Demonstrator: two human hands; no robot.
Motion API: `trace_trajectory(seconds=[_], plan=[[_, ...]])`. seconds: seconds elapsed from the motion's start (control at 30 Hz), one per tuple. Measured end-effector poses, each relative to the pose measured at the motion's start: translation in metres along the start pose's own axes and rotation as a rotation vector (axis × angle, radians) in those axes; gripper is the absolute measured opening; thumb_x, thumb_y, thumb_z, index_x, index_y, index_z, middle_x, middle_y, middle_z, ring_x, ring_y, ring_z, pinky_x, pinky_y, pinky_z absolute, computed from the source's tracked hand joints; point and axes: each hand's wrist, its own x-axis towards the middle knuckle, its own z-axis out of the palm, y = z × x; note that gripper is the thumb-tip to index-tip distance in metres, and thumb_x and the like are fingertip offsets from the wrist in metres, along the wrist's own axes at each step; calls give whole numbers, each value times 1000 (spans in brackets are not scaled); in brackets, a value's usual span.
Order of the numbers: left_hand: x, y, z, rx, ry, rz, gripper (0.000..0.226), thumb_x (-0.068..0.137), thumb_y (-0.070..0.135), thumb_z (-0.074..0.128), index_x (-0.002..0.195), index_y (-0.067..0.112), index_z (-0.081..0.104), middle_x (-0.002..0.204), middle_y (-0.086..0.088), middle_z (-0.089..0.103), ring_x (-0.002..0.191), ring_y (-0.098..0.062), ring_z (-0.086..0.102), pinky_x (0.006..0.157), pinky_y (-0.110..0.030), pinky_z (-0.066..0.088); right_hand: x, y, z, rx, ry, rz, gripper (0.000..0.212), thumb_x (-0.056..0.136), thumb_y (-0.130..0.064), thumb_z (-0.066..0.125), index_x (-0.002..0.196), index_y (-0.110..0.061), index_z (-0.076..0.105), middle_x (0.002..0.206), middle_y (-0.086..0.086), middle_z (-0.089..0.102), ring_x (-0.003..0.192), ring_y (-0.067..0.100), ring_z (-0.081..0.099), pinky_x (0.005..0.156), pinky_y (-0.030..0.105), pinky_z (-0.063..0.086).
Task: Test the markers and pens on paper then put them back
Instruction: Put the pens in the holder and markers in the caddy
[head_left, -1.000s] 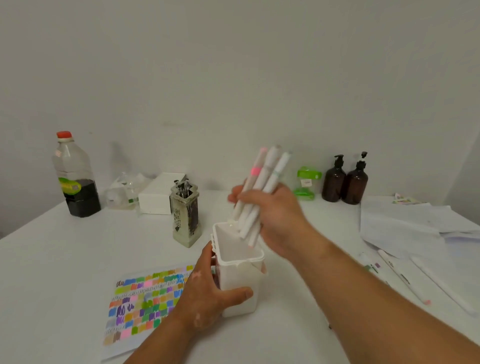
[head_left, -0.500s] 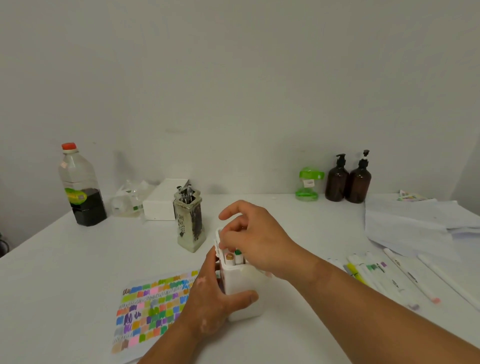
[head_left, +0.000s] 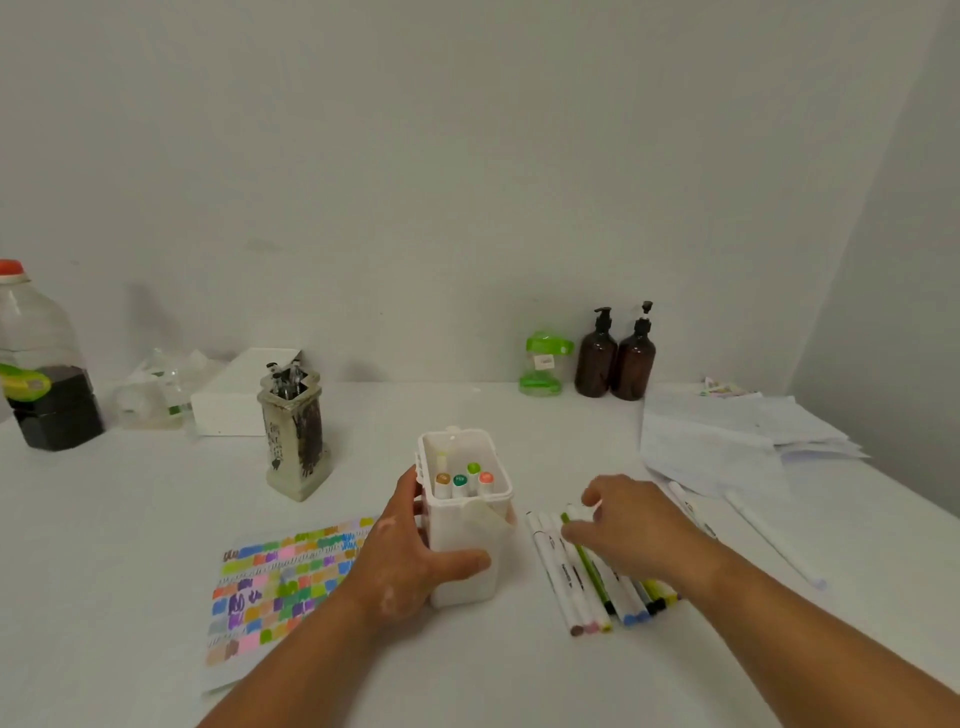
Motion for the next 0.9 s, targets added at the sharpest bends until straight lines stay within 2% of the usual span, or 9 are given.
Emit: trace_trajectory(seconds=[0.1, 0.17, 0.3, 0.4, 0.53, 0.63, 0.7, 0.8, 0.9], plan=[[4, 2, 8, 9, -4, 10, 113, 45, 53, 94, 138, 51, 30, 126, 20, 60, 106, -8, 66, 80, -29, 61, -3, 6, 32, -173, -14, 32, 52, 77, -69, 61, 102, -24, 54, 93, -9, 59, 73, 10, 58, 55, 27, 44], [5, 2, 10, 20, -1, 20, 117, 45, 54, 93, 142, 48, 28, 128, 19, 59, 108, -10, 64, 83, -31, 61, 0, 0, 48, -265, 9, 36, 60, 69, -76, 59, 101, -25, 50, 101, -5, 56, 84, 15, 56, 63, 30, 40], [2, -1, 9, 28, 25, 53, 119, 46, 51, 94, 144, 49, 26, 128, 22, 58, 109, -9, 63, 77, -21, 59, 14, -16, 56, -273, -21, 55, 50, 71, -60, 65, 104, -24, 58, 115, 2, 56, 94, 19, 58, 67, 29, 39], [-3, 0, 8, 59, 47, 119, 116, 47, 48, 95, 140, 54, 27, 122, 30, 59, 108, -2, 63, 74, -15, 56, 23, -23, 55, -252, -54, 53, 27, 69, -47, 65, 75, -24, 53, 87, -6, 61, 78, 16, 58, 51, 25, 33], [-3, -5, 9, 179, 157, 231, 106, 46, 40, 98, 133, 46, 37, 111, 25, 58, 103, -1, 61, 73, -8, 50, 29, -24, 60, -206, -60, 74, 20, 69, -35, 66, 73, -25, 49, 74, -9, 55, 66, 11, 55, 47, 23, 34], [-6, 2, 8, 354, 193, 192, 96, 50, 49, 94, 130, 22, 48, 92, 14, 55, 84, -6, 60, 80, -15, 52, 34, -21, 62, -174, -74, 39, 15, 73, -30, 61, 88, -30, 58, 89, -13, 61, 82, 13, 61, 52, 21, 36], [-1, 3, 7, 325, 201, 362, 104, 54, 52, 91, 138, 14, 44, 116, 10, 56, 106, -7, 60, 90, -14, 49, 34, -19, 60, -165, -77, 16, 41, 76, -26, 56, 114, -40, 63, 114, -17, 66, 98, 12, 64, 56, 17, 36], [0, 4, 8, 163, 153, 422, 114, 50, 71, 84, 140, 19, 39, 134, 2, 50, 124, -9, 54, 102, -20, 47, 32, -18, 57, -139, -75, 36, 19, 76, -25, 54, 74, -41, 44, 82, -15, 57, 68, 6, 53, 45, 19, 30], [-3, -3, 2, 107, 141, 340, 112, 39, 88, 75, 128, 26, 49, 118, 7, 60, 112, -6, 61, 86, -12, 52, 34, -17, 52, -28, -37, 133, 12, 72, -29, 58, 76, -28, 48, 77, -6, 58, 64, 10, 55, 47, 23, 37]])
